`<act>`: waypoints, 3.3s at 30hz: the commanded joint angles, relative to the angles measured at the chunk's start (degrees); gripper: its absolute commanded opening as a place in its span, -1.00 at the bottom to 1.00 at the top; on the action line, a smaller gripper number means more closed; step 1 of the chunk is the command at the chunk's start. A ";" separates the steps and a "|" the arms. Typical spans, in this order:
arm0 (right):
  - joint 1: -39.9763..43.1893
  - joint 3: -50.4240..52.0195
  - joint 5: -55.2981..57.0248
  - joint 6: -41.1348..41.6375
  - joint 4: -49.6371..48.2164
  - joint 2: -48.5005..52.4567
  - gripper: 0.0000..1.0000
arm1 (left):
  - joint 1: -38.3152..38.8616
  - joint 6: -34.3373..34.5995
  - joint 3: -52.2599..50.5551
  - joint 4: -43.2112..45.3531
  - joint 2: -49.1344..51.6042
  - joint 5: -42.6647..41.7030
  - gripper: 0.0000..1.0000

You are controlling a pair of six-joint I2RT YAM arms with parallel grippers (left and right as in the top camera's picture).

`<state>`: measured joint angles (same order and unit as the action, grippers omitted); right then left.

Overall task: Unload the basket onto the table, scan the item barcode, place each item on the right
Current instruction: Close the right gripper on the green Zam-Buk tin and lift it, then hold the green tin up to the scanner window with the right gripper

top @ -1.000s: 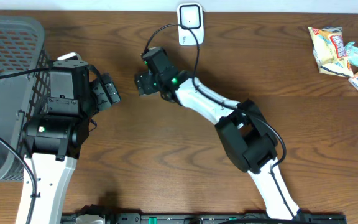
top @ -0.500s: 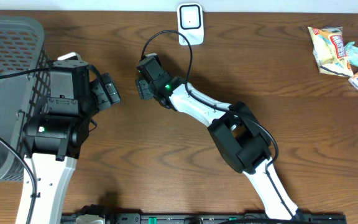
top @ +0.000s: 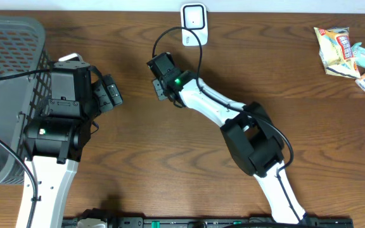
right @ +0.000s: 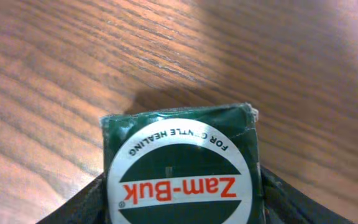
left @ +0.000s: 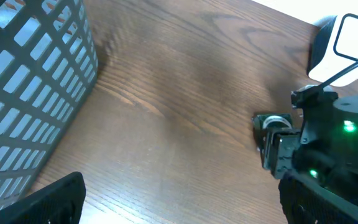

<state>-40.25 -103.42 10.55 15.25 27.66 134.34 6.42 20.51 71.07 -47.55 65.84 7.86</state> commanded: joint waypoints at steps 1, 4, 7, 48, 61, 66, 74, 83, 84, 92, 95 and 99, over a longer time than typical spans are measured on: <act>0.11 0.00 1.11 -7.80 0.66 -3.54 0.39 | -0.24 -0.76 0.13 0.00 -0.26 0.35 0.96; 0.26 0.02 1.14 -11.17 0.20 -3.43 0.53 | -0.24 -0.76 0.13 0.00 -0.26 0.35 0.96; 0.42 0.02 1.09 -11.72 -0.96 -3.41 0.55 | -0.24 -0.76 0.13 0.00 -0.26 0.35 0.95; 2.75 -3.41 -7.06 -11.13 0.85 3.10 -0.04 | -0.24 -0.76 0.13 0.00 -0.26 0.35 0.95; 11.08 -15.45 -25.73 3.45 16.35 -0.85 0.04 | -0.24 -0.76 0.13 0.00 -0.26 0.35 0.95; 18.40 -15.78 -48.94 14.82 16.94 -0.96 -0.04 | -0.24 -0.76 0.13 0.00 -0.26 0.35 0.96; 29.18 -15.78 -69.00 35.95 14.75 -0.96 -0.03 | -0.24 -0.76 0.13 0.00 -0.26 0.35 0.95; 33.86 -15.78 -75.25 51.56 8.24 -0.96 -0.09 | -0.24 -0.76 0.13 0.00 -0.26 0.35 0.96; 33.83 -15.78 -75.17 52.46 7.37 -0.96 -0.09 | -0.24 -0.76 0.13 0.00 -0.26 0.35 0.95; 32.57 -15.76 -73.48 53.46 3.10 -0.96 -0.08 | -0.24 -0.76 0.13 0.00 -0.26 0.35 0.95; 32.54 -15.78 -73.00 53.55 3.10 -0.96 -0.08 | -0.24 -0.76 0.13 0.00 -0.26 0.35 0.95; 32.48 -15.78 -73.00 54.16 2.95 -0.96 -0.08 | -0.24 -0.76 0.13 0.00 -0.26 0.35 0.95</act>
<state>-7.64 -118.08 -61.71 67.96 30.76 135.81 6.42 20.51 71.07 -47.53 65.84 7.86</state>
